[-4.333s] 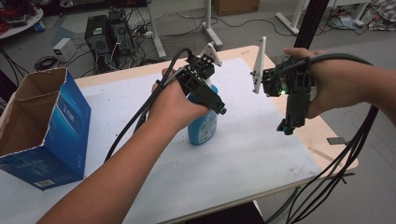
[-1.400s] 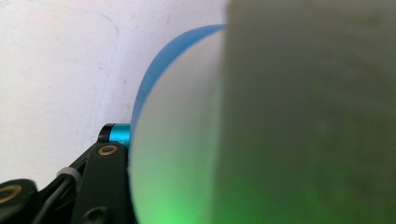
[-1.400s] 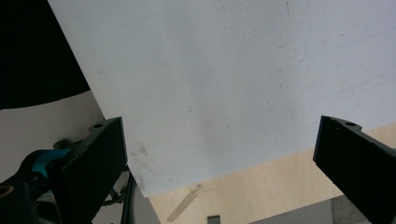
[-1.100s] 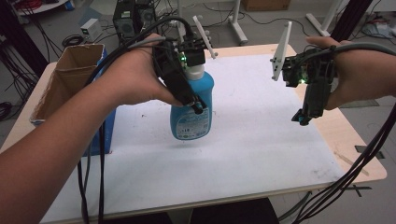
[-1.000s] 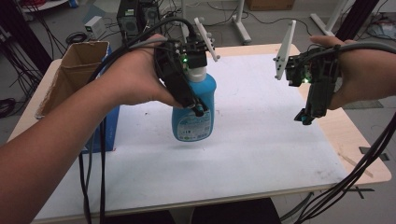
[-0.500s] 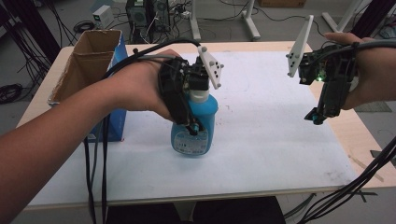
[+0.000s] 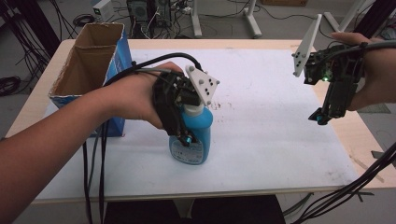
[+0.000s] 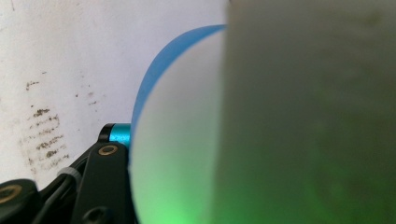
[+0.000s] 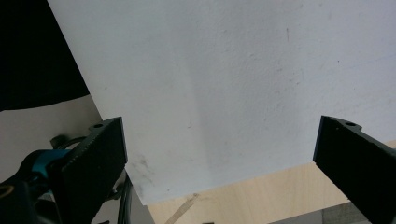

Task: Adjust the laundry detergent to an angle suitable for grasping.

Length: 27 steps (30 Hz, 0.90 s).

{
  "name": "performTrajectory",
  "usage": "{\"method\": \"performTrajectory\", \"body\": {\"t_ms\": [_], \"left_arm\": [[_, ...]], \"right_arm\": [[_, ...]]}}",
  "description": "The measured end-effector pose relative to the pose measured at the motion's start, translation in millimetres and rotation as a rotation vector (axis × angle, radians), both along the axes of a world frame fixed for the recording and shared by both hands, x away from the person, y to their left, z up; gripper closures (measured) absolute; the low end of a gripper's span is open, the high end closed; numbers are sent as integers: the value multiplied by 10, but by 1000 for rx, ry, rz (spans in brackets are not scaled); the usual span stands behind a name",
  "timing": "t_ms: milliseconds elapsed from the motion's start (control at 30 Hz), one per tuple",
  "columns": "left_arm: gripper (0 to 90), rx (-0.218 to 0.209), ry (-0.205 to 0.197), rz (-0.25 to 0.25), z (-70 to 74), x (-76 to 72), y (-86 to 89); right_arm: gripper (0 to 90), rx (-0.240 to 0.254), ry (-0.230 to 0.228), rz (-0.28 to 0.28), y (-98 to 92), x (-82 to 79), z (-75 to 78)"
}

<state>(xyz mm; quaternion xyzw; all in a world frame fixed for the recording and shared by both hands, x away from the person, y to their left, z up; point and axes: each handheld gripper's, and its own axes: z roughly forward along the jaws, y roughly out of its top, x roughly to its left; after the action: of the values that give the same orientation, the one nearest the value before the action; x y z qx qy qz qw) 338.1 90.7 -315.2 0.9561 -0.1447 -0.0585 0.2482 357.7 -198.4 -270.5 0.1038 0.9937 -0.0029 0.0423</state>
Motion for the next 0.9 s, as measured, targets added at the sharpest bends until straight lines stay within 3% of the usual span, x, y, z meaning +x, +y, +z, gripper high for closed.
{"method": "performTrajectory", "body": {"t_ms": [533, 900], "left_arm": [[438, 2, -28, -20, -48, -27, 32], [380, 1, 12, -14, -16, -15, 45]], "right_arm": [[18, 1, 6, -9, 42, -8, -49], [18, 2, 5, -1, 52, 0, -54]]}}
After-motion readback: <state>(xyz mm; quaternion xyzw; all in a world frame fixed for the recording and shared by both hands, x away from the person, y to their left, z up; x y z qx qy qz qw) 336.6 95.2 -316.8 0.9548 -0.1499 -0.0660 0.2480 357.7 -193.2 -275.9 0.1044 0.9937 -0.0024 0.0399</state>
